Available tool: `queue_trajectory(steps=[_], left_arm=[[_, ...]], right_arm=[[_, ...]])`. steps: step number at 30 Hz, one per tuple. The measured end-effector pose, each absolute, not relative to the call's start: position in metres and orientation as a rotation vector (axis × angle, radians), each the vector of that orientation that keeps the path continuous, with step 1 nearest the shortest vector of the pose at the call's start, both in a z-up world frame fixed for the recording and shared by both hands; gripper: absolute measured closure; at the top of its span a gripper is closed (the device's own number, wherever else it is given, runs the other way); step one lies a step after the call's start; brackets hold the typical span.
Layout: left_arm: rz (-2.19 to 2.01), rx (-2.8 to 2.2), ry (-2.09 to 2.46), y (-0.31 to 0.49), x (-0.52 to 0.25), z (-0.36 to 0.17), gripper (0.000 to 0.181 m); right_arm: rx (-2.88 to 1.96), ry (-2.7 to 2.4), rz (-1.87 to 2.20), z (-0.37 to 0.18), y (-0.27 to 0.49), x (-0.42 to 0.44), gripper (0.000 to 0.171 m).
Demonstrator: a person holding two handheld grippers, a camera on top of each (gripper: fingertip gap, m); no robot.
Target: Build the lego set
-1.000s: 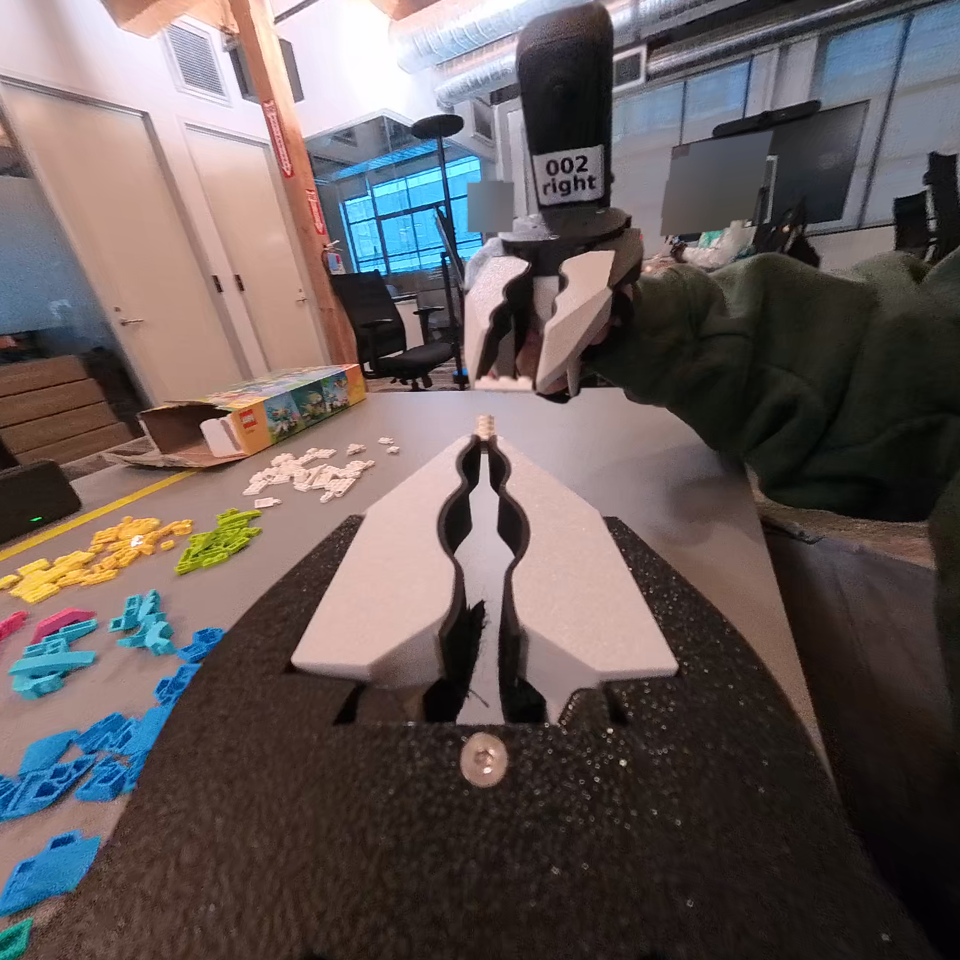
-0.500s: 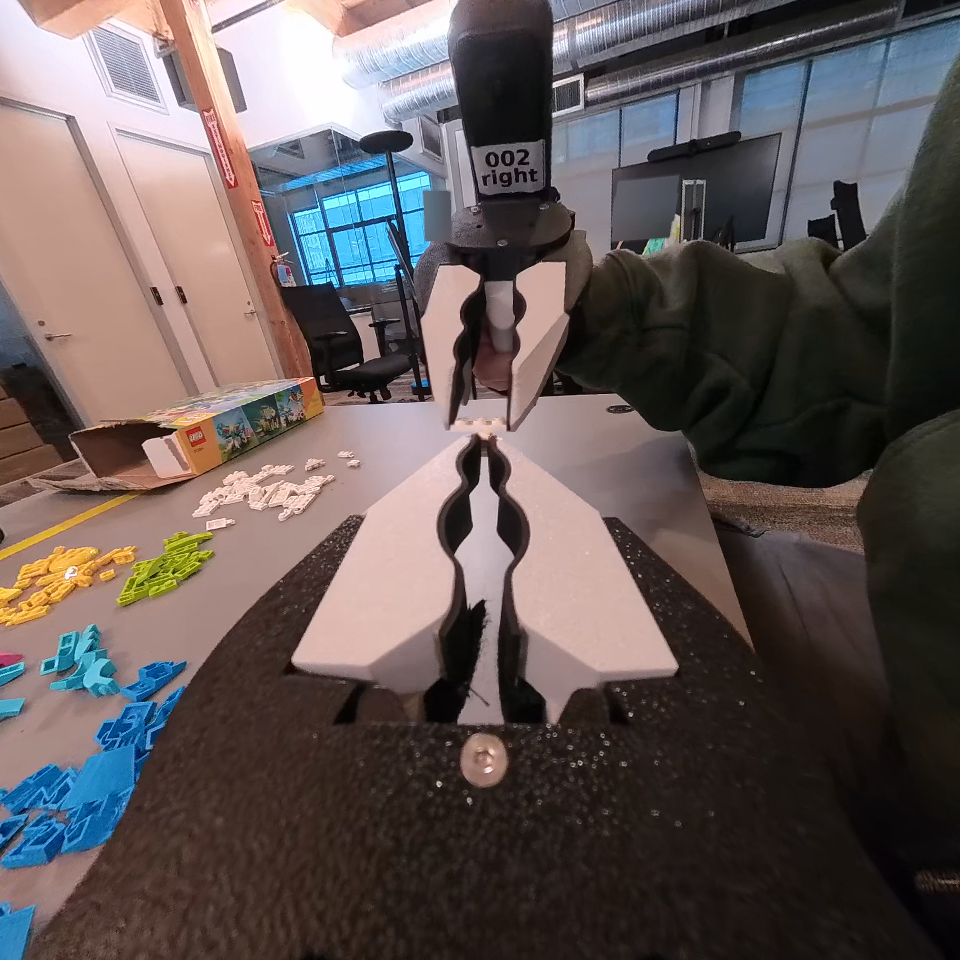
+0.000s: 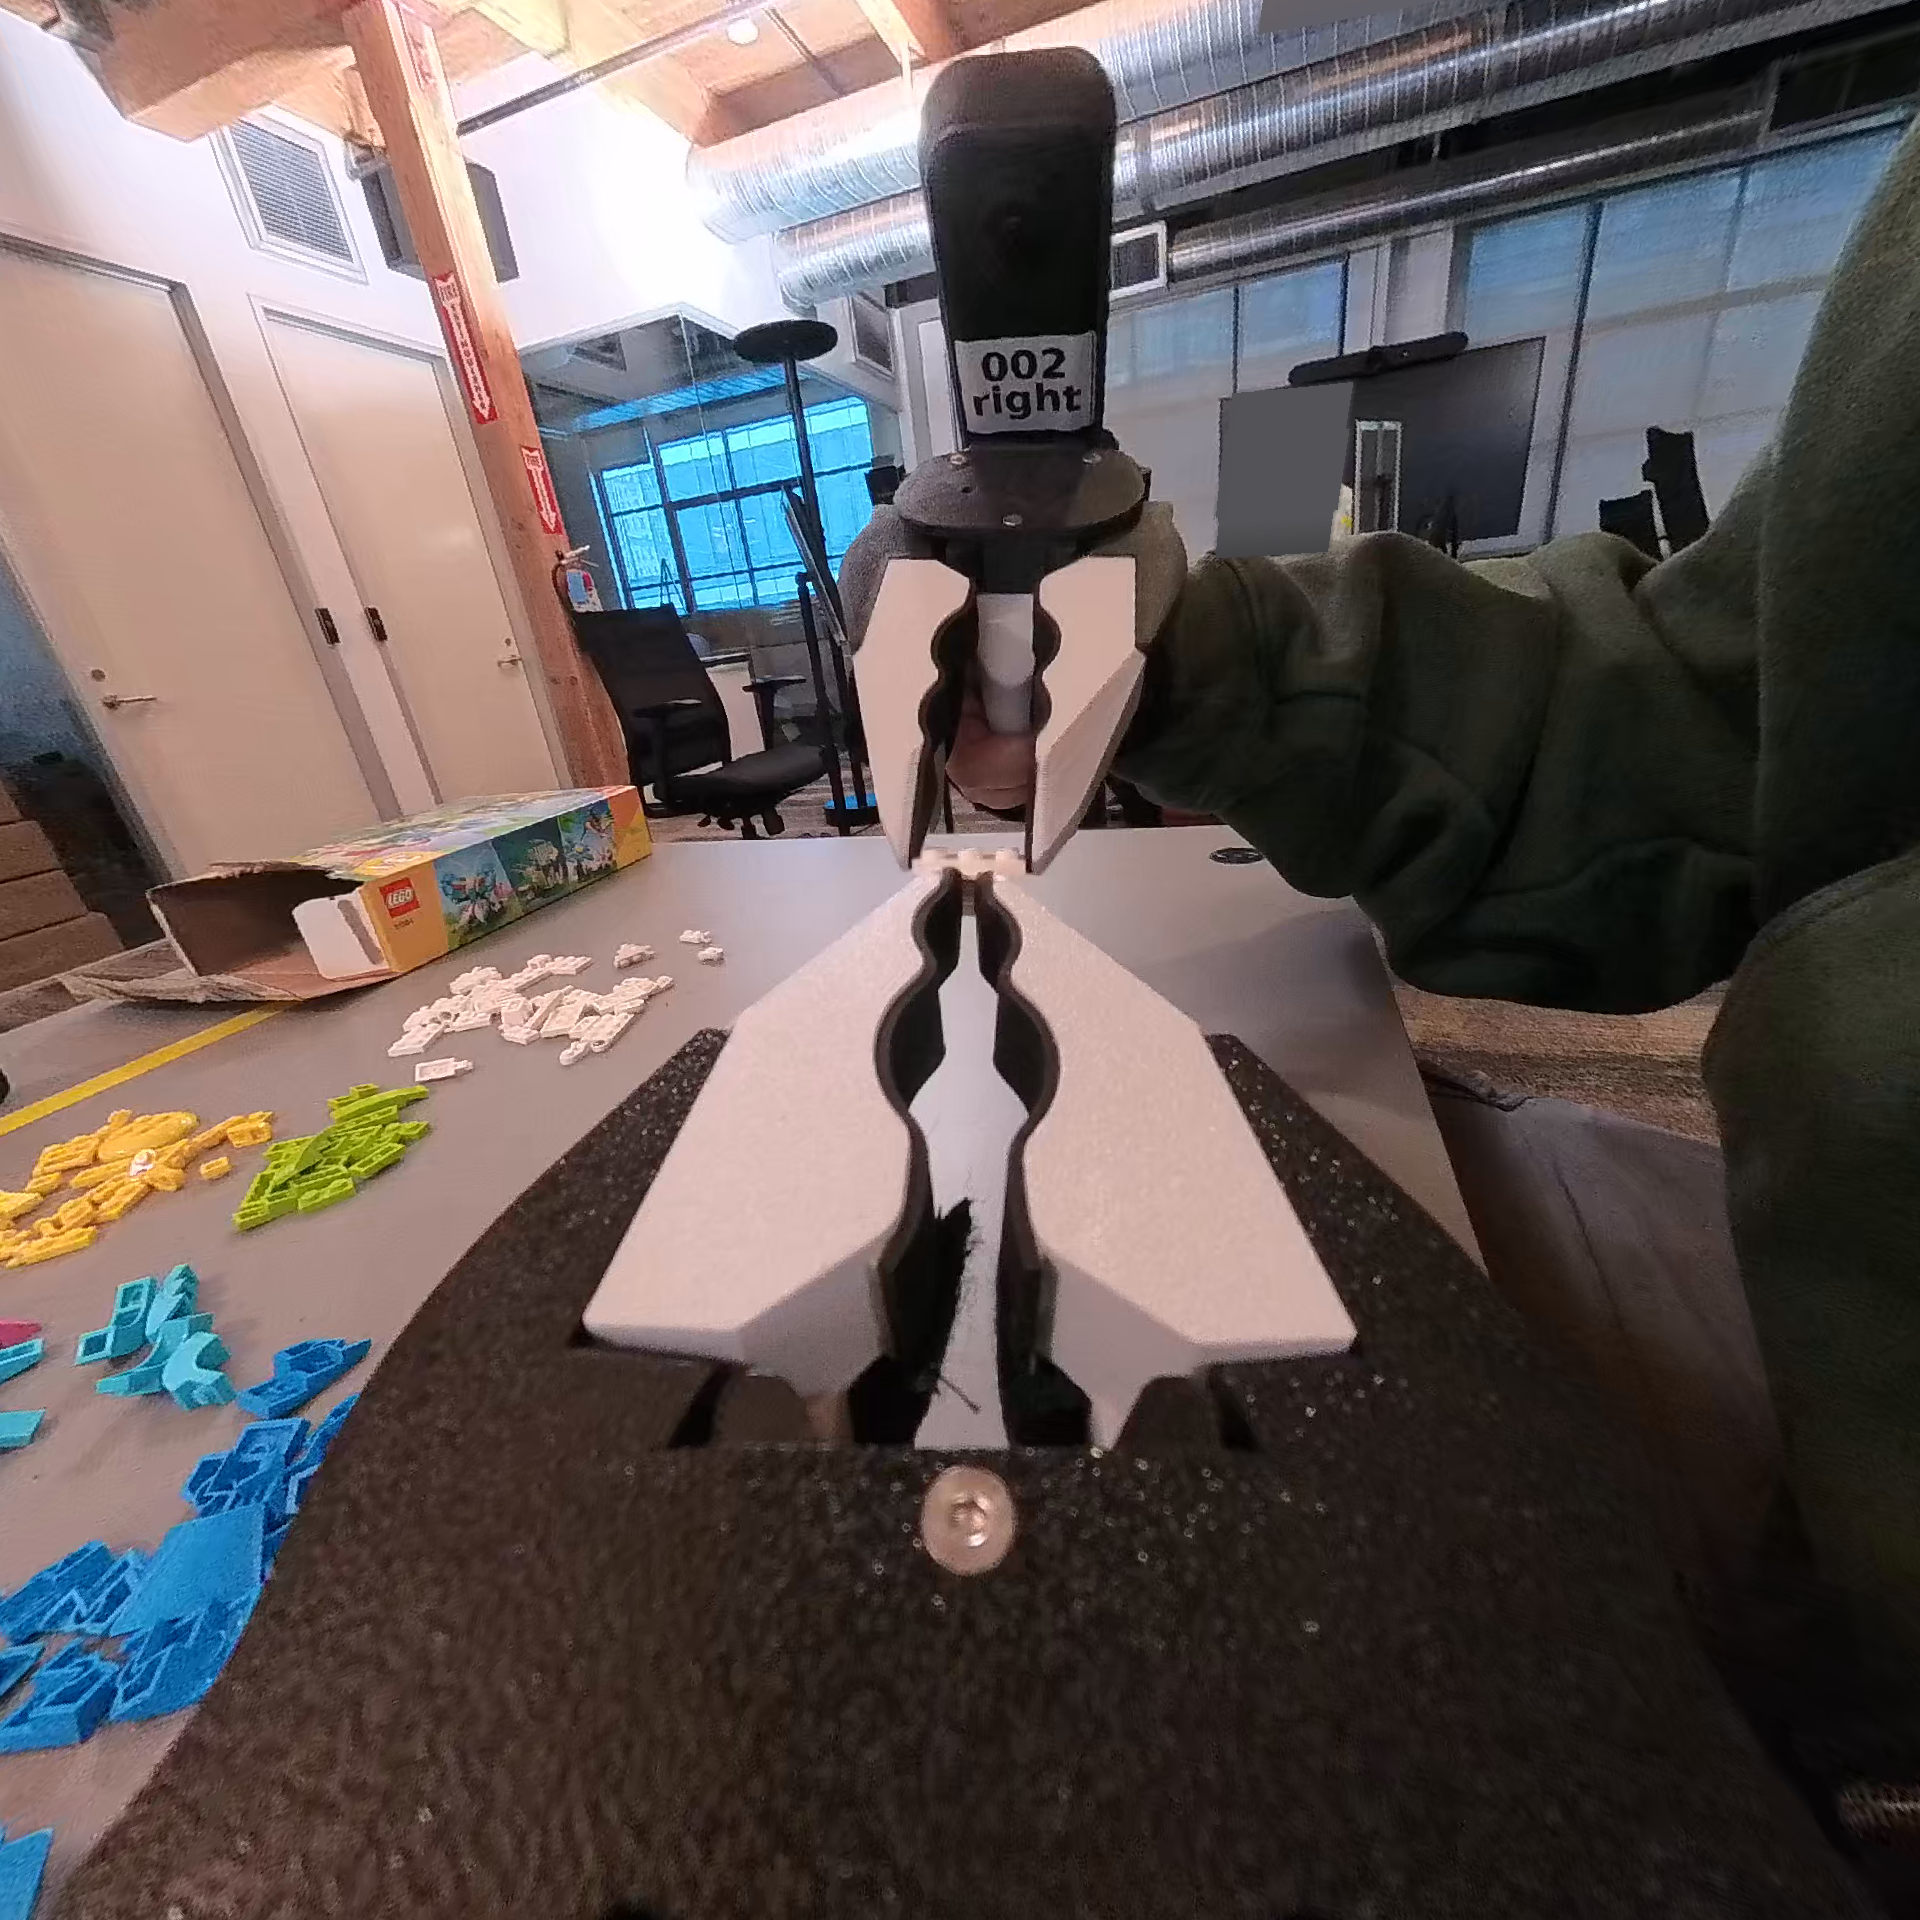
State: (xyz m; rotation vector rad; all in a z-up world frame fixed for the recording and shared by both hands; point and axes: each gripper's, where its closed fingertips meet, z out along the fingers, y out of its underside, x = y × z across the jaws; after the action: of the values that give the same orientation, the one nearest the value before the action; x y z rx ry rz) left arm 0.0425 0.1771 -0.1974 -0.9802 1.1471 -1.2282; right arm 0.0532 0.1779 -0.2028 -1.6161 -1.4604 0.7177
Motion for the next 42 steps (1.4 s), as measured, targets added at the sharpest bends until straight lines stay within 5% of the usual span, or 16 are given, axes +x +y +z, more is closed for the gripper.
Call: queue_trajectory(steps=[31,42], left_arm=[[-1.237,-0.979,1.125,0.178,0.041,-0.195,0.181],[-1.309,-1.024,1.037,0.190,0.036,-0.190,0.181]], right_arm=[[-1.602,-1.446,0.680,-0.198,0.180,0.051,0.148],[-1.480,-1.500,0.267,-0.201,0.189,0.048,0.146]])
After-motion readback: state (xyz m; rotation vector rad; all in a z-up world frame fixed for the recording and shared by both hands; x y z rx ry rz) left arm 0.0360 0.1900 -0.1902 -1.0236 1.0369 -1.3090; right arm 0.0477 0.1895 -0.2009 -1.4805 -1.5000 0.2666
